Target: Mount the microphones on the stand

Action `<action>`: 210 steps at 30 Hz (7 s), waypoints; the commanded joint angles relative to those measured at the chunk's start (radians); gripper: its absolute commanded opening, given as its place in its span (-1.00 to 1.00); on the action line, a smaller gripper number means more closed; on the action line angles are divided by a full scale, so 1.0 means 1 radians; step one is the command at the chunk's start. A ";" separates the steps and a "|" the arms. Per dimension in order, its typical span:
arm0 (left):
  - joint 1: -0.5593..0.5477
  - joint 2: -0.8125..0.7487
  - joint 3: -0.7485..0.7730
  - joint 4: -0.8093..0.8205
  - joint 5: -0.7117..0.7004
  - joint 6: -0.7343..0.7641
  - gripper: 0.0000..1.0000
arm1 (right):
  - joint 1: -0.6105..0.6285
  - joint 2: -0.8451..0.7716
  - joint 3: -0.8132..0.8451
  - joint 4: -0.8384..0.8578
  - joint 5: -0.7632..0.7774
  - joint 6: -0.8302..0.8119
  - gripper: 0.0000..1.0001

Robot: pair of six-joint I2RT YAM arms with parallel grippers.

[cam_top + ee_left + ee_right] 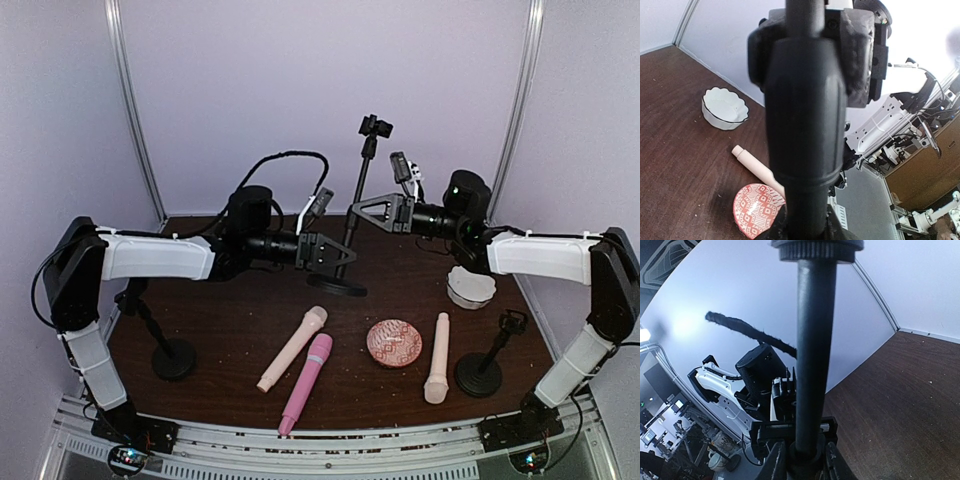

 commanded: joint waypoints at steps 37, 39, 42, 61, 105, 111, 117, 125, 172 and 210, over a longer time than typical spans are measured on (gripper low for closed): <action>-0.005 -0.100 0.092 -0.125 -0.004 0.242 -1.00 | 0.075 -0.167 -0.082 -0.117 0.130 -0.125 0.19; -0.006 -0.095 0.092 -0.120 0.005 0.233 -1.00 | 0.081 -0.139 -0.078 -0.065 0.122 -0.094 0.15; -0.008 -0.085 0.093 -0.108 0.014 0.218 -1.00 | 0.092 -0.097 -0.058 -0.005 0.099 -0.051 0.04; -0.012 -0.071 0.106 -0.143 0.003 0.229 -1.00 | 0.105 -0.114 -0.025 -0.097 0.135 -0.141 -0.15; -0.013 -0.198 0.098 -0.415 -0.617 0.387 0.43 | 0.232 0.118 -0.087 0.065 1.073 -0.724 -1.00; -0.013 -0.200 0.096 -0.402 -0.570 0.386 0.43 | 0.231 0.232 0.001 0.032 1.132 -0.783 -1.00; -0.012 -0.206 0.099 -0.404 -0.569 0.387 0.42 | 0.230 0.274 0.058 -0.041 1.149 -0.777 -0.72; -0.013 -0.207 0.102 -0.411 -0.567 0.389 0.42 | 0.201 0.268 0.075 -0.117 1.165 -0.721 -0.03; -0.186 -0.195 -0.010 -1.166 -0.861 0.261 0.30 | 0.378 -0.540 -0.540 -0.430 0.899 -0.519 0.30; -0.160 0.201 0.130 -1.225 -0.903 0.308 -0.13 | 0.379 -0.728 -0.683 -0.351 0.912 -0.467 0.26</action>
